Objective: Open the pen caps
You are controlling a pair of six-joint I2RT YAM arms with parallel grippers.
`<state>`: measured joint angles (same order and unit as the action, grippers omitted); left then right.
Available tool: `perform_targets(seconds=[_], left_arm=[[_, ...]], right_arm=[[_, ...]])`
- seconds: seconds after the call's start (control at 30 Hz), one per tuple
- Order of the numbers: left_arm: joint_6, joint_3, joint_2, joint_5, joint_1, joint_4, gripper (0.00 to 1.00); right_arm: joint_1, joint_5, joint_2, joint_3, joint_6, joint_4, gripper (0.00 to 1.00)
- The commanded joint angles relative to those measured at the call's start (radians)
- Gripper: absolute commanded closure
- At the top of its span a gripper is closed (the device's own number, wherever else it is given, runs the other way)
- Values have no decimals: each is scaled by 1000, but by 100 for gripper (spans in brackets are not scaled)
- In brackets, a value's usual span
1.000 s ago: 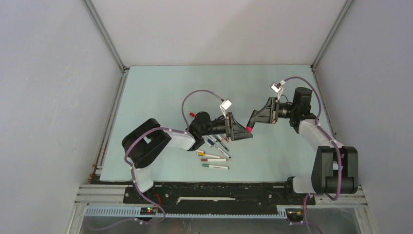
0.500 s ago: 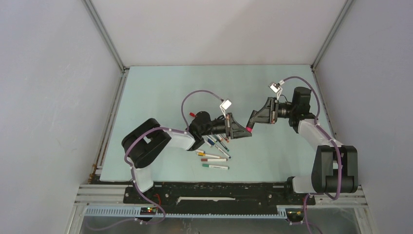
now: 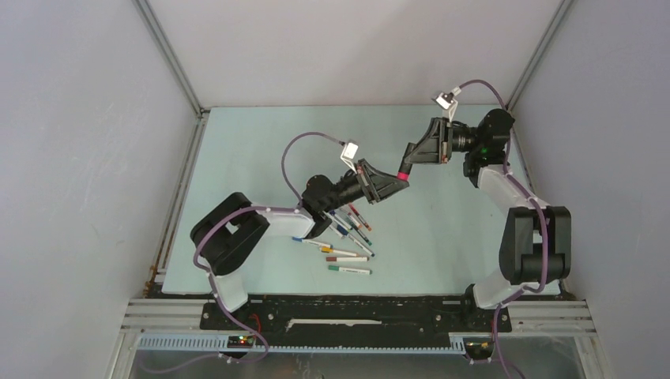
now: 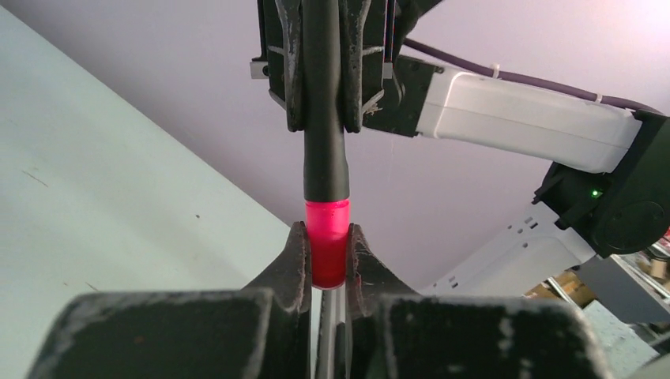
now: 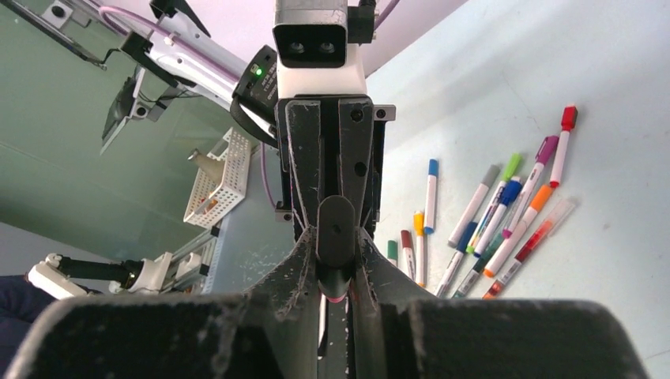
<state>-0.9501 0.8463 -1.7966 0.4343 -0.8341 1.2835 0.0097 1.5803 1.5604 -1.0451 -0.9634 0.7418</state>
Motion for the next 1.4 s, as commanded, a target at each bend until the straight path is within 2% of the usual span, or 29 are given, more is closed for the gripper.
perform_targets(seconds=[0.0, 0.1, 0.33, 0.4, 0.6, 0.67, 0.7, 0.73, 0.77, 0.8, 0.83, 0.87, 0.97, 1.1, 1.37], left_arm=[[99, -67, 21, 236, -46, -197, 100], [137, -56, 36, 262, -48, -276, 100], [272, -49, 97, 288, -66, -479, 100], [291, -68, 132, 254, -60, -504, 100], [342, -152, 300, 137, 28, -583, 100], [392, -169, 366, 83, 64, -681, 100], [423, -174, 400, 48, 84, -742, 100], [452, -172, 432, -1, 101, -819, 100], [492, -169, 466, -53, 120, -886, 100], [513, -168, 490, -95, 143, -937, 100], [524, -168, 517, -145, 162, -985, 100], [533, -164, 538, -194, 183, -1031, 100], [540, -129, 557, -331, 263, -1172, 100], [499, -32, 484, -445, 377, -1371, 100], [450, 50, 345, -588, 508, -1449, 100]], right_arm=[[-82, -100, 64, -186, -398, 540, 100], [-89, -74, 105, -268, -480, 604, 100], [-85, -43, 150, -425, -541, 612, 100], [-85, -45, 158, -413, -541, 605, 100], [-105, -47, 168, -209, -497, 628, 100], [-127, -65, 156, -164, -397, 510, 100], [-139, -79, 144, -142, -304, 405, 100], [-149, -105, 125, -127, -151, 214, 100], [-156, -159, 100, -128, 55, -71, 100], [-153, -246, 66, -155, 342, -403, 100], [-131, -385, 38, -199, 653, -832, 100], [-105, -510, 30, -217, 730, -943, 100], [-66, -664, 67, -181, 643, -940, 100], [-43, -860, 169, -178, 545, -981, 100], [-37, -898, 259, -138, 370, -901, 100]])
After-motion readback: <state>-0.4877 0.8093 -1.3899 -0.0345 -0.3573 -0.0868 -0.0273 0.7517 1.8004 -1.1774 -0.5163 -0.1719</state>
